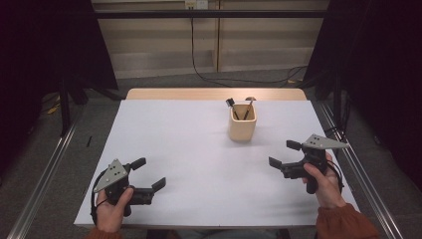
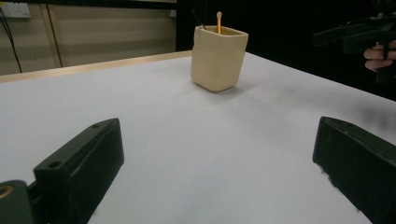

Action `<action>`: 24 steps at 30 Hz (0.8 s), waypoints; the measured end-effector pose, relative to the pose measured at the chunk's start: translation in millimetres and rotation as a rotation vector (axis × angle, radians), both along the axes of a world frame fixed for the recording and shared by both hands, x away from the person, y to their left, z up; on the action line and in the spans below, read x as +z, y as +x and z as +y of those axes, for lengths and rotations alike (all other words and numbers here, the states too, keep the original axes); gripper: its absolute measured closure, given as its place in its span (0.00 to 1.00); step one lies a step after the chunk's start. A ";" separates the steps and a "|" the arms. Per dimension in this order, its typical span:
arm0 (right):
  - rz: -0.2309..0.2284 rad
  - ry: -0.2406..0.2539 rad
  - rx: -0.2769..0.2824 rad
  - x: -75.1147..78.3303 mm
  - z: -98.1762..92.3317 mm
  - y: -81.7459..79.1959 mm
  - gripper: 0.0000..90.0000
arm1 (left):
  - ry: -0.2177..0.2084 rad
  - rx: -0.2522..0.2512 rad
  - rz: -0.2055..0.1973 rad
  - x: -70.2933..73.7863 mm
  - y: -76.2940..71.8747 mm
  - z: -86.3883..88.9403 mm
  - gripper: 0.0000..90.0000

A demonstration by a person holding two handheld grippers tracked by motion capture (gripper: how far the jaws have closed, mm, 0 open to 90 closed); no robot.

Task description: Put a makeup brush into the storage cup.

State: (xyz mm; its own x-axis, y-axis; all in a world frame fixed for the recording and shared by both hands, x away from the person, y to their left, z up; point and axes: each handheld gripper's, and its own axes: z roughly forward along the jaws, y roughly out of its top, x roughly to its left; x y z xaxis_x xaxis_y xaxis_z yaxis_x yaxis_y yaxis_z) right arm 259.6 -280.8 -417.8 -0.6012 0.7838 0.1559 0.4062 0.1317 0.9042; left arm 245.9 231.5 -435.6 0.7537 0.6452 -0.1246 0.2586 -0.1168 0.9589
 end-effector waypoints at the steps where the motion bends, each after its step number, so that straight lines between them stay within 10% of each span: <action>1: 0.001 0.002 -0.006 -1.6 -0.3 -2.5 0.02 | -0.002 -0.001 -0.001 0.0 -0.3 0.2 0.02; 24: -0.030 -0.005 -0.100 -18.6 -19.0 -49.4 0.02 | -0.001 0.016 0.000 0.0 -10.3 10.4 0.02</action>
